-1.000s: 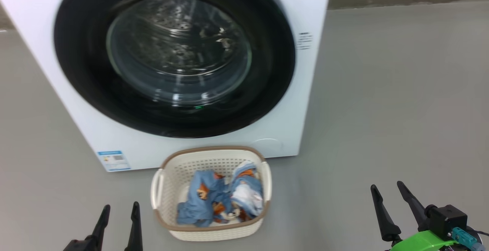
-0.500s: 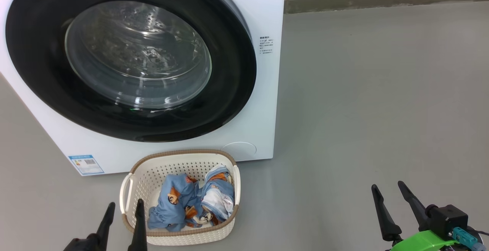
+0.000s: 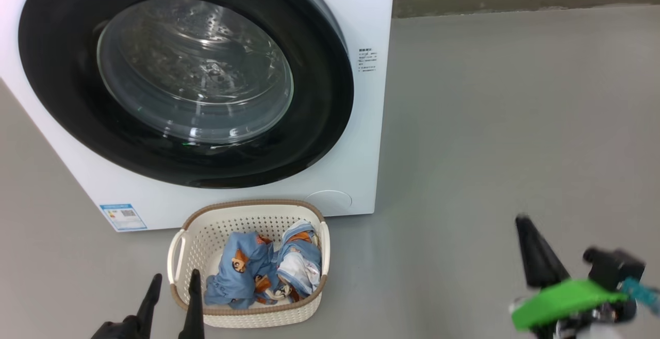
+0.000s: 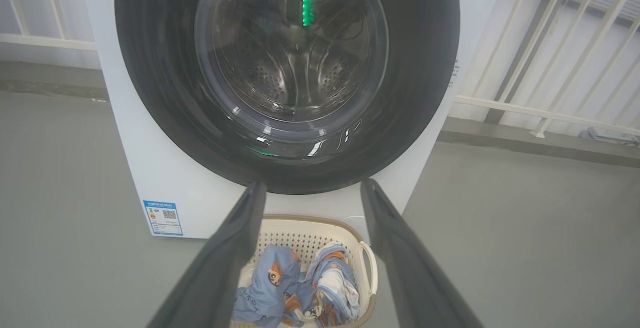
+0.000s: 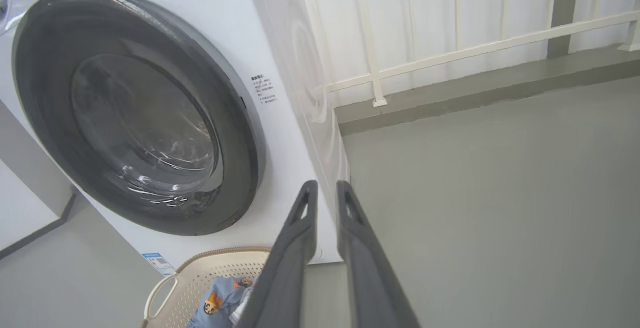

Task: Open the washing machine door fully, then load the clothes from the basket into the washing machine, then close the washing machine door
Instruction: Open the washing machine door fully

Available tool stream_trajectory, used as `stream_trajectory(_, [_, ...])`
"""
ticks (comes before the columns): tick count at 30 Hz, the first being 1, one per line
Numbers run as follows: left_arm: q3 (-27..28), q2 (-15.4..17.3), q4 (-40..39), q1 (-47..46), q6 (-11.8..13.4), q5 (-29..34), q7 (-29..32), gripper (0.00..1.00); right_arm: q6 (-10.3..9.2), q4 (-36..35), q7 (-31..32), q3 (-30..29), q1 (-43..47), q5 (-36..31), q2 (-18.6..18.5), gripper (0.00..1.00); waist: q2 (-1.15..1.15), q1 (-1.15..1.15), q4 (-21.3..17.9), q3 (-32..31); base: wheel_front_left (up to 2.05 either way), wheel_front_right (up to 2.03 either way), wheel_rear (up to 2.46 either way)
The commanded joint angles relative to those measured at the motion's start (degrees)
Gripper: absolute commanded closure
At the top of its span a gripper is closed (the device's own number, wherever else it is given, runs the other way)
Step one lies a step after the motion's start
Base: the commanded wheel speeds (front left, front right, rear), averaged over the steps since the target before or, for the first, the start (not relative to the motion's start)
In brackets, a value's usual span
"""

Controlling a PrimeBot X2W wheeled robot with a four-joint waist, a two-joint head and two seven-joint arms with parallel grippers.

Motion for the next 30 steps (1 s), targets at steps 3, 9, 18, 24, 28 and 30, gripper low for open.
stream_trajectory(3, [1.0,0.4,-1.0,-1.5,-0.1,-1.0,-0.8,0.0,0.25,-3.6,-0.7,0.0,-6.0,8.0,0.5,1.0,0.0,0.0,0.6,0.2,0.0,0.0,0.0])
stream_trajectory(9, [-0.7,0.3,-0.9,-2.3,-0.1,-2.7,-0.8,0.0,0.25,-4.8,-0.7,-0.8,-12.1,22.1,-0.1,1.0,0.0,0.0,2.4,0.9,0.0,0.0,0.0])
stream_trajectory(18, [-4.4,0.3,-1.8,-3.8,1.3,-6.2,-0.8,0.0,0.25,-2.3,-0.5,3.2,-22.2,45.2,-7.4,1.0,0.0,0.0,6.8,4.0,0.0,0.0,0.0])
stream_trajectory(24, [-6.7,0.3,-3.2,-5.7,2.2,-7.5,-0.8,0.0,0.25,-2.0,3.4,6.3,-28.8,53.4,-13.0,1.0,0.0,0.0,9.3,8.0,0.0,0.0,0.0])
stream_trajectory(28, [-8.5,0.3,-3.8,-7.4,2.6,-7.9,-0.8,0.0,0.25,-2.3,7.1,9.1,-33.4,55.7,-17.5,1.0,0.0,0.0,11.3,10.8,0.0,0.0,0.0])
stream_trajectory(30, [-9.5,0.3,-3.9,-8.3,2.8,-7.9,-0.8,0.0,0.25,-2.7,9.1,10.1,-35.4,57.3,-19.1,1.0,0.0,0.0,12.3,12.2,0.0,0.0,0.0])
